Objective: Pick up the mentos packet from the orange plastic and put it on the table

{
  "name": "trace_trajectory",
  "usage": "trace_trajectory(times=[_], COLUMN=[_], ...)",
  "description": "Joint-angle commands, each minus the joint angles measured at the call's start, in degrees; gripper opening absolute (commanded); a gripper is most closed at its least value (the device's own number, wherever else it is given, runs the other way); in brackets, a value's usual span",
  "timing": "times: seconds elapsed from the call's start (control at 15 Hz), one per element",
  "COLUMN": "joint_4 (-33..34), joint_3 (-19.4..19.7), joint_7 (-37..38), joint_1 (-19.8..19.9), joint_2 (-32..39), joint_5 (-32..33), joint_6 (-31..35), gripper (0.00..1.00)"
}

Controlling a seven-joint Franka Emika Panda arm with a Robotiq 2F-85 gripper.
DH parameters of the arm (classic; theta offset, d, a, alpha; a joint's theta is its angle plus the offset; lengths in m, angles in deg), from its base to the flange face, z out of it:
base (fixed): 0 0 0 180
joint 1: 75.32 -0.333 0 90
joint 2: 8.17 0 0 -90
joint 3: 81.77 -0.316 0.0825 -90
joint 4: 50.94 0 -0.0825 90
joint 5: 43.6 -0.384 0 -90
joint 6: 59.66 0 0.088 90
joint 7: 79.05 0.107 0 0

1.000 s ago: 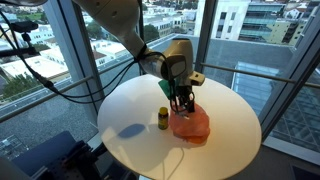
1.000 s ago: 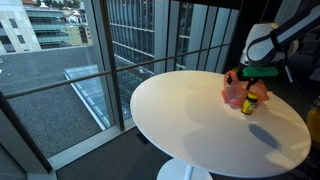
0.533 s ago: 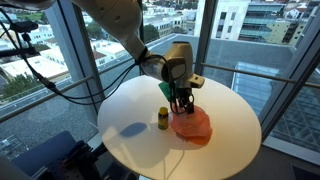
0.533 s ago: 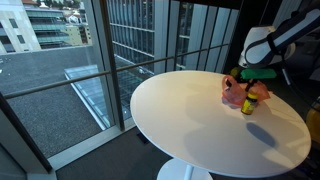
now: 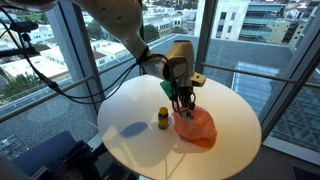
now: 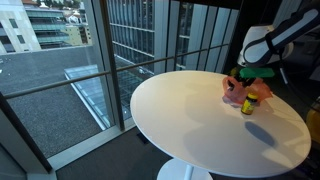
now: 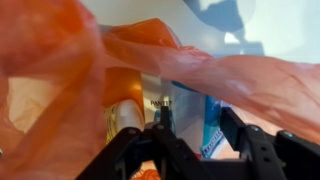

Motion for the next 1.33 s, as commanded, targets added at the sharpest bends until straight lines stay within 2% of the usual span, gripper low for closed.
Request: trace_trajectory(times=[0.0, 0.13, 0.2, 0.4, 0.53, 0.6, 1.13, 1.27], joint_4=[0.07, -0.36, -0.54, -0.6, -0.88, -1.12, -3.05, -3.02], joint_3=[0.06, -0.11, -0.17, -0.21, -0.09, 0.06, 0.04, 0.14], joint_7=[0.04, -0.45, -0.59, -0.86, -0.87, -0.67, -0.18, 0.2], joint_1=[0.24, 0.52, 0.66, 1.04, 1.13, 1.09, 1.04, 0.88], joint_2=[-2.16, -3.62, -4.33, -5.88, -6.86, -7.23, -6.97, -6.42], joint_5=[-1.17, -1.5, -1.63, -1.62, -1.18, -0.84, -0.66, -0.54], joint_6=[-1.9, -2.57, -2.94, -4.17, -4.74, -4.73, -2.97, -3.19], gripper=[0.23, 0.08, 0.04, 0.0, 0.28, 0.33, 0.98, 1.0])
